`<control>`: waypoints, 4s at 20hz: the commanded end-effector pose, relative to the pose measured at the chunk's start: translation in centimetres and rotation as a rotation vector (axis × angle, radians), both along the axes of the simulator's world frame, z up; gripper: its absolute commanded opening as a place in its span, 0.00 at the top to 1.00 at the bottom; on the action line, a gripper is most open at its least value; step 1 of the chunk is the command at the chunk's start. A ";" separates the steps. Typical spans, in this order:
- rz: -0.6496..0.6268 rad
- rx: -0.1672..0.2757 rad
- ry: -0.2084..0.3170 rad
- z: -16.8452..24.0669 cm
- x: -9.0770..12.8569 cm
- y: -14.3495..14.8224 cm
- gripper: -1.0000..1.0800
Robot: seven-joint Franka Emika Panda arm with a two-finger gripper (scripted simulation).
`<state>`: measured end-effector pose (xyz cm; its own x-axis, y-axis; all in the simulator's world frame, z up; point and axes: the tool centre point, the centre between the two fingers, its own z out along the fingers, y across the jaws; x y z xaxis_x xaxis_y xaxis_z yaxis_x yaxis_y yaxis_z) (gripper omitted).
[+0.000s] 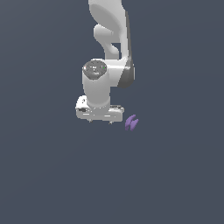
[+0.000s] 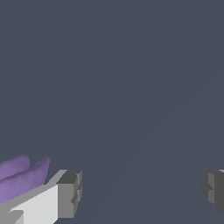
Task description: Pick up the object and move it to a goal position.
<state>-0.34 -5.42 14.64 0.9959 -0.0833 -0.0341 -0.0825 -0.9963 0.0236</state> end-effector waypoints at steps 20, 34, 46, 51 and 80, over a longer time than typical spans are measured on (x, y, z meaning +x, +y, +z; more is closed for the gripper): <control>-0.126 -0.002 -0.010 -1.1 -1.1 4.7 0.04; -0.358 0.006 -0.031 -2.7 -3.9 12.6 0.04; -0.474 0.011 -0.040 -3.4 -5.8 16.3 0.04; -0.484 0.012 -0.040 -3.4 -6.0 16.6 0.04; -0.485 0.011 -0.040 -8.5 -6.0 16.6 1.00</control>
<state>-6.31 11.23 6.27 0.8430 -0.5379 0.0007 -0.5379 -0.8430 -0.0007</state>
